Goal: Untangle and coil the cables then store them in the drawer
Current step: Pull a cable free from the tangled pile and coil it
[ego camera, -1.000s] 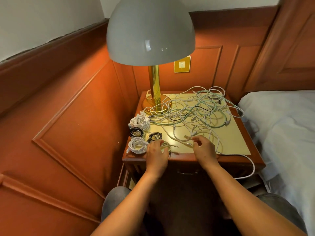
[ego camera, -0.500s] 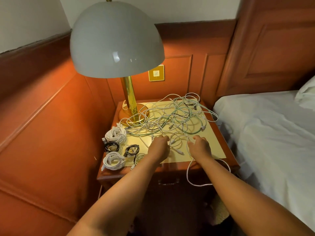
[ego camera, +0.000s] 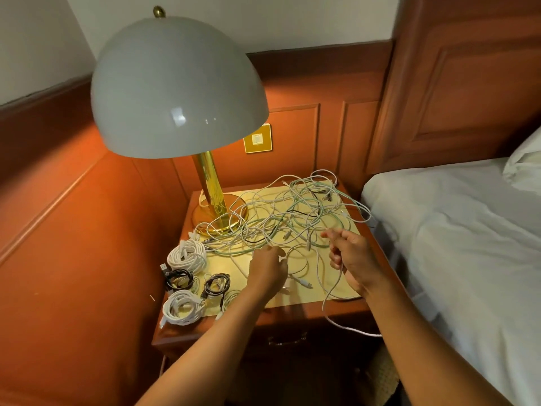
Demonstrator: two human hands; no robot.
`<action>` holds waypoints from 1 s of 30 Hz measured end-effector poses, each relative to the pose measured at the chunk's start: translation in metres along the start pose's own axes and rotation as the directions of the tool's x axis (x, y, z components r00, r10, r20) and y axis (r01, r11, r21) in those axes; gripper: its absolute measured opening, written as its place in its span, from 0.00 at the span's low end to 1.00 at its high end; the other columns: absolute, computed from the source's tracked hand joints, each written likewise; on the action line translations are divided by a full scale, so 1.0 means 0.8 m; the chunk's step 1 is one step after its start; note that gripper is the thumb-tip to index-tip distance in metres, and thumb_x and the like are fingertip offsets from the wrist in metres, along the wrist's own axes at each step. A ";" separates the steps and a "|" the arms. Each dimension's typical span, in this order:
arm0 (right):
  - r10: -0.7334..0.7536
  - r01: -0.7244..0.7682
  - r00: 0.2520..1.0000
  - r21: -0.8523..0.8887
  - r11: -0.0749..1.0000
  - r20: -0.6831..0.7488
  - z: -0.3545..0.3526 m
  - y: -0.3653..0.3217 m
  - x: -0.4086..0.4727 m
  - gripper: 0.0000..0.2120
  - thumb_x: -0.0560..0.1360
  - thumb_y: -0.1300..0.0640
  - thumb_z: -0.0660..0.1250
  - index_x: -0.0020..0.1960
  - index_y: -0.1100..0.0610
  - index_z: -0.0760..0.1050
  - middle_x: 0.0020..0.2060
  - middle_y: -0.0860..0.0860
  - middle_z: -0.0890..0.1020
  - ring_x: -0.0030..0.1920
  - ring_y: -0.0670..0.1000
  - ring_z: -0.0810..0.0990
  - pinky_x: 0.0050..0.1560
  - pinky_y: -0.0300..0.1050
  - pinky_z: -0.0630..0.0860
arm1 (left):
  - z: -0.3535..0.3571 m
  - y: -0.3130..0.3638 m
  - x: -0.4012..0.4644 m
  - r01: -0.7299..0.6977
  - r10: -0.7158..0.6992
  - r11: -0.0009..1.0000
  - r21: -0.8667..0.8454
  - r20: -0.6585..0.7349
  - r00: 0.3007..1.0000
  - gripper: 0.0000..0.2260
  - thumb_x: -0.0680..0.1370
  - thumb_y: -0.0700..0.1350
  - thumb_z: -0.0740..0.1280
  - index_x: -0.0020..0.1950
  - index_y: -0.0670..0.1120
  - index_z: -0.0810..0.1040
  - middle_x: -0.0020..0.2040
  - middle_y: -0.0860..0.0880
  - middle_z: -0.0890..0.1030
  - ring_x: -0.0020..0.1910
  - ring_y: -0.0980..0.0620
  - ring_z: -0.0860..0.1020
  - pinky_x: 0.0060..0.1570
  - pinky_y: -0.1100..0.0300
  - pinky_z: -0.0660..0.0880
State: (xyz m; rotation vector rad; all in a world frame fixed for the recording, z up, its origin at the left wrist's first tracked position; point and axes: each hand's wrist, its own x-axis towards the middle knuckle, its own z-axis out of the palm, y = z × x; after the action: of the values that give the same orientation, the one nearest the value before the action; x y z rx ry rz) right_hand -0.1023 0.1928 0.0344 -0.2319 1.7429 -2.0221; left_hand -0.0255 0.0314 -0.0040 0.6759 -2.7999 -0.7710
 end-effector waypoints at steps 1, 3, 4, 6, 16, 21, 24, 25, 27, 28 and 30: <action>-0.032 0.031 0.999 0.052 0.998 0.029 0.002 -0.012 -0.010 0.10 0.82 0.58 0.60 0.51 0.61 0.79 0.29 0.50 0.66 0.27 0.46 0.62 0.27 0.40 0.59 | -0.012 0.013 -0.007 0.023 -0.028 0.994 -0.102 -0.045 0.999 0.11 0.80 0.44 0.63 0.58 0.41 0.80 0.57 0.43 0.80 0.58 0.45 0.75 0.54 0.55 0.70; -0.089 0.081 0.994 0.114 0.990 0.062 0.007 -0.031 -0.035 0.12 0.83 0.58 0.57 0.53 0.60 0.79 0.30 0.51 0.67 0.28 0.46 0.63 0.28 0.40 0.60 | -0.039 0.042 -0.021 0.119 -0.111 0.882 -0.457 0.043 0.993 0.13 0.82 0.46 0.60 0.53 0.41 0.82 0.50 0.44 0.83 0.52 0.46 0.78 0.48 0.56 0.71; -0.114 0.108 0.992 0.106 0.989 0.058 0.011 -0.037 -0.048 0.13 0.83 0.59 0.56 0.54 0.59 0.79 0.31 0.51 0.67 0.28 0.46 0.64 0.29 0.40 0.60 | -0.053 0.056 -0.030 0.182 -0.120 0.747 -0.639 0.139 0.983 0.16 0.83 0.48 0.58 0.50 0.41 0.82 0.47 0.45 0.82 0.49 0.46 0.78 0.46 0.56 0.71; -0.178 0.178 0.984 0.004 0.984 -0.001 0.021 -0.041 -0.077 0.13 0.83 0.59 0.56 0.53 0.55 0.80 0.30 0.50 0.68 0.29 0.46 0.64 0.30 0.40 0.62 | -0.081 0.080 -0.043 0.282 -0.103 0.457 -0.843 0.265 0.959 0.21 0.84 0.51 0.54 0.48 0.41 0.82 0.44 0.45 0.82 0.46 0.48 0.78 0.45 0.55 0.70; -0.283 0.275 0.959 -0.191 0.942 -0.014 0.060 -0.028 -0.176 0.09 0.80 0.55 0.63 0.49 0.42 0.79 0.27 0.40 0.76 0.32 0.44 0.70 0.37 0.42 0.70 | -0.158 0.126 -0.097 0.296 -0.019 0.234 -0.926 0.300 0.954 0.05 0.79 0.42 0.66 0.48 0.41 0.80 0.36 0.46 0.77 0.36 0.50 0.77 0.36 0.55 0.74; -0.224 0.229 0.973 -0.163 0.960 0.051 0.066 -0.026 -0.186 0.05 0.78 0.52 0.66 0.48 0.49 0.80 0.27 0.44 0.75 0.30 0.46 0.70 0.32 0.39 0.67 | -0.171 0.136 -0.111 0.269 -0.063 0.242 -0.932 0.262 0.963 0.08 0.80 0.41 0.65 0.45 0.40 0.82 0.34 0.47 0.74 0.33 0.51 0.75 0.37 0.56 0.73; -0.211 0.222 0.974 -0.152 0.963 0.086 0.064 -0.023 -0.187 0.07 0.79 0.54 0.64 0.47 0.53 0.80 0.28 0.52 0.73 0.29 0.48 0.67 0.28 0.38 0.65 | -0.182 0.137 -0.114 0.267 -0.077 0.237 -0.934 0.256 0.964 0.09 0.81 0.40 0.62 0.45 0.40 0.80 0.35 0.45 0.78 0.32 0.50 0.78 0.36 0.58 0.76; -0.217 0.231 0.971 -0.169 0.958 0.097 0.062 -0.022 -0.186 0.08 0.80 0.54 0.63 0.47 0.53 0.81 0.28 0.53 0.72 0.29 0.48 0.66 0.27 0.36 0.65 | -0.186 0.137 -0.115 0.270 -0.073 0.230 -0.935 0.260 0.963 0.09 0.80 0.40 0.62 0.44 0.39 0.80 0.35 0.45 0.79 0.31 0.50 0.79 0.36 0.58 0.77; -0.220 0.240 0.968 -0.190 0.952 0.124 0.061 -0.022 -0.182 0.10 0.81 0.56 0.61 0.48 0.52 0.81 0.29 0.55 0.70 0.29 0.47 0.65 0.29 0.35 0.64 | -0.193 0.135 -0.116 0.274 -0.068 0.217 -0.937 0.265 0.962 0.09 0.80 0.38 0.62 0.44 0.38 0.80 0.34 0.44 0.80 0.30 0.50 0.79 0.37 0.58 0.78; -0.213 0.237 0.967 -0.189 0.953 0.141 0.060 -0.021 -0.180 0.11 0.82 0.57 0.60 0.49 0.51 0.81 0.30 0.55 0.69 0.30 0.47 0.64 0.30 0.36 0.64 | -0.195 0.134 -0.116 0.269 -0.068 0.213 -0.939 0.261 0.963 0.09 0.80 0.38 0.62 0.44 0.38 0.80 0.34 0.45 0.79 0.31 0.50 0.79 0.38 0.57 0.77; -0.190 0.220 0.966 -0.175 0.960 0.173 0.061 -0.018 -0.175 0.15 0.82 0.62 0.58 0.51 0.50 0.81 0.31 0.54 0.69 0.31 0.47 0.65 0.32 0.37 0.65 | -0.198 0.131 -0.114 0.256 -0.068 0.206 -0.944 0.247 0.967 0.10 0.80 0.39 0.62 0.45 0.38 0.81 0.34 0.46 0.77 0.31 0.51 0.76 0.37 0.58 0.76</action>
State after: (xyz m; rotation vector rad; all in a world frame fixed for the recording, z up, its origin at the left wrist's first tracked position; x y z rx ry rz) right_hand 0.0381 0.2129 0.0805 -0.6409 1.8815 -1.9127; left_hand 0.0577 0.0832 0.1830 0.6003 -1.6094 -2.3772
